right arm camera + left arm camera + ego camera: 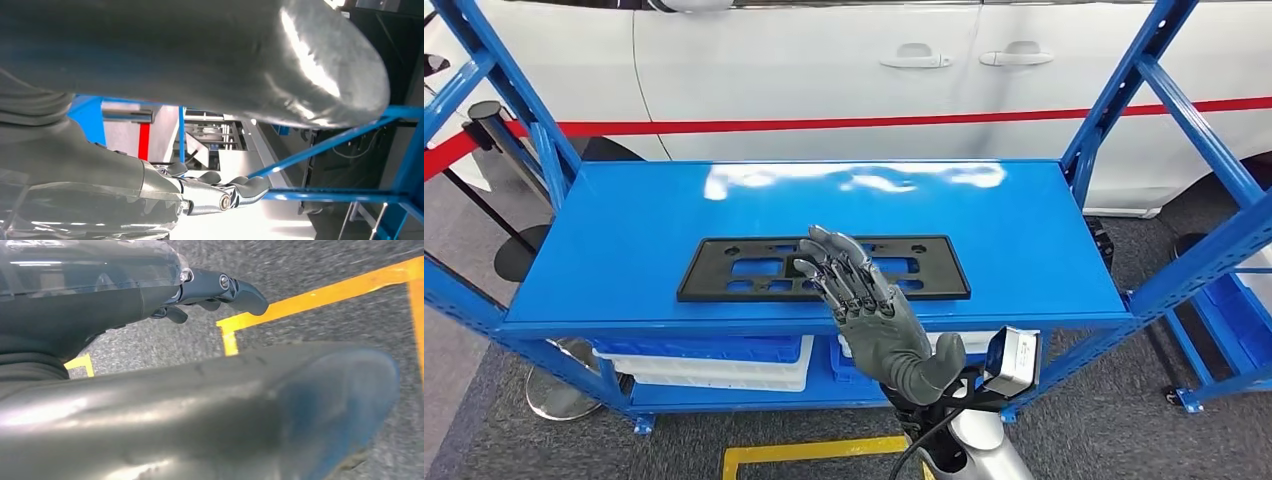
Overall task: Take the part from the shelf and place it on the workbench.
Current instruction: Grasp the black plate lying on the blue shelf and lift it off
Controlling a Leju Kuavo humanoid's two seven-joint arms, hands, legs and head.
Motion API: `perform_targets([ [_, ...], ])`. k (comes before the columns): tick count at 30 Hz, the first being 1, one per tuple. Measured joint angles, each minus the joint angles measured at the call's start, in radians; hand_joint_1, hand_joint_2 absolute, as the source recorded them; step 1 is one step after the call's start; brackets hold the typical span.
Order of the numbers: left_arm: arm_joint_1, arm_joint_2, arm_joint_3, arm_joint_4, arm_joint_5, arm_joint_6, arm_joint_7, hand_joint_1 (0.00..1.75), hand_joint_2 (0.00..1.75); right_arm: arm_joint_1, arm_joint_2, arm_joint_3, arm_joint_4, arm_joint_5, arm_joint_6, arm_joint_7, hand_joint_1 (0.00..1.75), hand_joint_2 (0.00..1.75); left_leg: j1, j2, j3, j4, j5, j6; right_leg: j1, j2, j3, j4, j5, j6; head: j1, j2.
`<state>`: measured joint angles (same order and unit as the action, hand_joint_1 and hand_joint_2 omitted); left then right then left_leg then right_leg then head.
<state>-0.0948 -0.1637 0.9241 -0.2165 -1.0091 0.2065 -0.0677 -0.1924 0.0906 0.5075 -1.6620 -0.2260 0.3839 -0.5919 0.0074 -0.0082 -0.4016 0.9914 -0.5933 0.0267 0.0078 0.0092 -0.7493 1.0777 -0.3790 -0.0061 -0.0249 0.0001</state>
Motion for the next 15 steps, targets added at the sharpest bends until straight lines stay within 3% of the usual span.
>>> perform_targets([
  [1,0.0,-0.001,0.0,0.002,0.002,0.0,-0.002,0.0,0.0,0.001,-0.002,0.001,0.0,0.001,0.0,0.0,0.0,0.0,0.001,0.0,0.012,-0.011,-0.01,-0.005,0.007,0.001,0.008,-0.029,0.04,-0.01,-0.002,0.0],
  [2,-0.001,-0.002,0.0,0.003,0.004,0.0,-0.004,0.0,0.0,0.002,-0.003,0.002,-0.001,0.002,0.001,-0.001,0.0,0.0,0.002,0.0,0.027,-0.02,-0.011,-0.011,0.012,0.004,0.017,-0.044,0.056,-0.018,-0.004,0.0],
  [4,-0.005,0.0,0.0,0.003,0.005,-0.001,-0.008,0.0,0.0,-0.001,-0.004,0.006,-0.005,0.004,0.003,-0.003,0.0,0.0,0.001,0.001,0.037,0.003,0.024,-0.024,0.01,0.006,0.059,-0.069,0.031,-0.028,-0.001,0.0],
  [5,-0.007,0.001,0.0,0.003,0.004,-0.002,-0.008,0.0,0.0,-0.002,-0.004,0.009,-0.006,0.005,0.005,-0.004,0.0,0.0,-0.001,0.002,0.022,0.053,0.055,-0.029,0.006,0.006,0.088,-0.086,0.022,-0.032,-0.003,0.0],
  [6,-0.009,0.002,0.0,0.004,0.003,-0.005,-0.006,0.0,0.0,-0.003,-0.005,0.012,-0.006,0.005,0.006,-0.004,0.0,0.0,-0.001,0.002,-0.014,0.119,0.076,-0.033,0.0,0.006,0.118,-0.1,0.013,-0.035,-0.004,0.0],
  [7,-0.01,0.002,0.0,0.004,0.001,-0.008,-0.002,0.0,0.0,-0.003,-0.006,0.014,-0.006,0.006,0.008,-0.004,0.0,0.0,0.001,0.002,-0.058,0.183,0.079,-0.037,-0.005,0.005,0.146,-0.113,0.004,-0.035,-0.005,0.0],
  [8,-0.011,0.002,0.0,0.004,-0.001,-0.014,0.004,0.0,0.0,-0.004,-0.006,0.016,-0.006,0.007,0.009,-0.004,0.0,0.0,0.003,0.002,-0.105,0.231,0.057,-0.042,-0.008,0.005,0.17,-0.123,-0.009,-0.036,-0.007,0.0],
  [9,-0.012,0.003,0.0,0.004,0.0,-0.022,0.008,0.0,0.0,-0.005,-0.006,0.018,-0.005,0.007,0.01,-0.004,0.0,0.0,0.005,0.002,-0.147,0.257,0.009,-0.048,-0.01,0.006,0.191,-0.129,-0.022,-0.035,-0.007,0.0],
  [11,-0.009,0.004,0.002,0.004,0.007,-0.043,0.012,0.0,0.0,-0.004,-0.006,0.022,-0.005,0.008,0.013,-0.004,0.0,0.0,0.008,0.002,-0.211,0.254,-0.111,-0.057,-0.014,0.009,0.23,-0.133,-0.05,-0.03,-0.008,0.0],
  [12,-0.007,0.005,0.004,0.004,0.013,-0.053,0.01,0.0,0.44,-0.004,-0.006,0.023,-0.004,0.008,0.014,-0.005,0.0,0.0,0.01,0.002,-0.233,0.231,-0.141,-0.059,-0.015,0.011,0.248,-0.132,-0.066,-0.027,-0.008,0.0],
  [13,-0.004,0.007,0.007,0.004,0.019,-0.061,0.007,0.0,0.87,-0.003,-0.006,0.024,-0.003,0.008,0.015,-0.005,0.0,0.0,0.012,0.003,-0.248,0.191,-0.122,-0.057,-0.016,0.013,0.266,-0.13,-0.082,-0.022,-0.008,0.0],
  [14,-0.002,0.008,0.01,0.004,0.024,-0.068,0.003,0.0,1.31,-0.003,-0.006,0.025,-0.001,0.008,0.016,-0.005,0.0,0.0,0.013,0.003,-0.258,0.136,-0.044,-0.056,-0.016,0.014,0.28,-0.125,-0.098,-0.017,-0.008,0.0],
  [15,-0.001,0.008,0.014,0.004,0.027,-0.072,0.0,0.0,1.75,-0.003,-0.007,0.026,0.0,0.008,0.016,-0.006,0.0,0.0,0.014,0.003,-0.265,0.084,0.056,-0.053,-0.015,0.016,0.289,-0.114,-0.116,-0.012,-0.008,0.0],
])
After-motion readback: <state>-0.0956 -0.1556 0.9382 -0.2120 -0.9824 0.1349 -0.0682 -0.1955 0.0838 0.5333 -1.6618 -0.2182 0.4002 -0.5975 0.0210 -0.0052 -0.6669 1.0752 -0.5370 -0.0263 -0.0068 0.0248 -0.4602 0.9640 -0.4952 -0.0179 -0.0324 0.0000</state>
